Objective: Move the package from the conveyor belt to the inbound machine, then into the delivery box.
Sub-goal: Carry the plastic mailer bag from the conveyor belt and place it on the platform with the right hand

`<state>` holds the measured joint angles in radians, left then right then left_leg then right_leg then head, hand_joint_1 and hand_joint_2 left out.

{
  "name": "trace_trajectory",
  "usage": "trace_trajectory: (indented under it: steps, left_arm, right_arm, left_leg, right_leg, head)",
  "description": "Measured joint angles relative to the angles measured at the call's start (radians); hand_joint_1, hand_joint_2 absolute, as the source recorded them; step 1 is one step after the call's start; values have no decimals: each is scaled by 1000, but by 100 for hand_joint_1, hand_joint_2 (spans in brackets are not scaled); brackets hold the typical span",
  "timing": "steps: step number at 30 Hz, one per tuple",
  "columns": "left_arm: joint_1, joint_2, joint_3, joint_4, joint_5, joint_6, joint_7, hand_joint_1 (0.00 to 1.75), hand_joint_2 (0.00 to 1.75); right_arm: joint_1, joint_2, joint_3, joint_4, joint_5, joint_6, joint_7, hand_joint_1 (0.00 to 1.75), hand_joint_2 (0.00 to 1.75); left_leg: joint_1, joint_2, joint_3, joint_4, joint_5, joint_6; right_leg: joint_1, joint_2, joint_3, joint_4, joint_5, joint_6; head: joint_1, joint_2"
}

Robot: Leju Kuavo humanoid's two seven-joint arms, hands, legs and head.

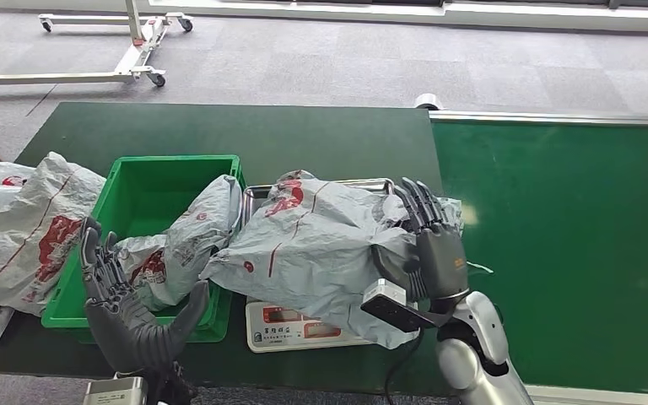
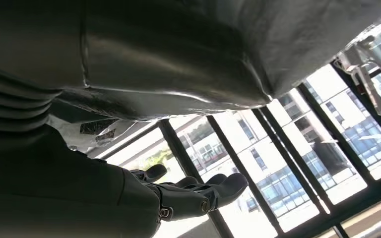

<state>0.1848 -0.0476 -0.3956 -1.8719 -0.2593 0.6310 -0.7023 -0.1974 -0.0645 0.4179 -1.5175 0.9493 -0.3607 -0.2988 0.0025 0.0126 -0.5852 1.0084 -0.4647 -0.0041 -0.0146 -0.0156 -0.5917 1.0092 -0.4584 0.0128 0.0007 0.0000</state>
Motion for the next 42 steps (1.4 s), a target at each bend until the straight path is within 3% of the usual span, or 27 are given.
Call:
trace_trajectory:
  steps: [9,15,19,25,29,31,35,42]
  left_arm:
    - [0,-4,0,6,-14,-22,0,0,175]
    - [-1,-5,0,11,-29,-10,0,0,175]
    - [3,-8,1,24,-88,-20,4,0,175]
    - [-5,-29,22,108,-397,-146,102,0,175]
    - [-35,-45,27,177,-441,-186,102,0,175]
    - [-57,-53,27,212,-447,-202,101,0,175]
    - [-92,-63,23,269,-446,-228,106,0,175]
    - [-112,-75,-2,323,-438,-252,107,0,175]
  right_arm:
    - [0,0,-85,-20,-586,357,-202,0,0]
    - [-23,4,-142,-17,-709,462,-232,0,0]
    - [-27,18,-170,-18,-644,367,-281,0,0]
    - [13,50,-196,-101,-448,-34,-348,0,0]
    - [26,62,-196,-167,-402,-204,-343,0,175]
    - [26,65,-194,-194,-390,-239,-330,0,175]
    - [23,66,-191,-218,-386,-232,-293,0,0]
    - [11,65,-186,-211,-375,-202,-279,0,0]
  left_leg:
    - [0,0,0,0,0,0]
    - [0,0,0,0,0,0]
    - [0,0,0,0,0,0]
    - [0,0,0,0,0,0]
    - [0,0,0,0,-1,0]
    - [0,0,0,0,0,0]
    - [0,0,1,0,0,-1]
    - [0,0,0,0,0,-1]
  right_leg:
    - [0,0,0,0,0,0]
    - [0,0,0,0,0,0]
    - [0,0,0,0,0,0]
    - [0,0,0,0,0,0]
    - [0,0,0,0,0,0]
    - [0,0,0,0,0,0]
    - [0,0,0,0,0,0]
    - [0,0,0,0,0,0]
  head:
    - [0,0]
    - [0,0]
    - [0,0]
    - [0,0]
    - [0,0]
    - [0,0]
    - [0,0]
    - [0,0]
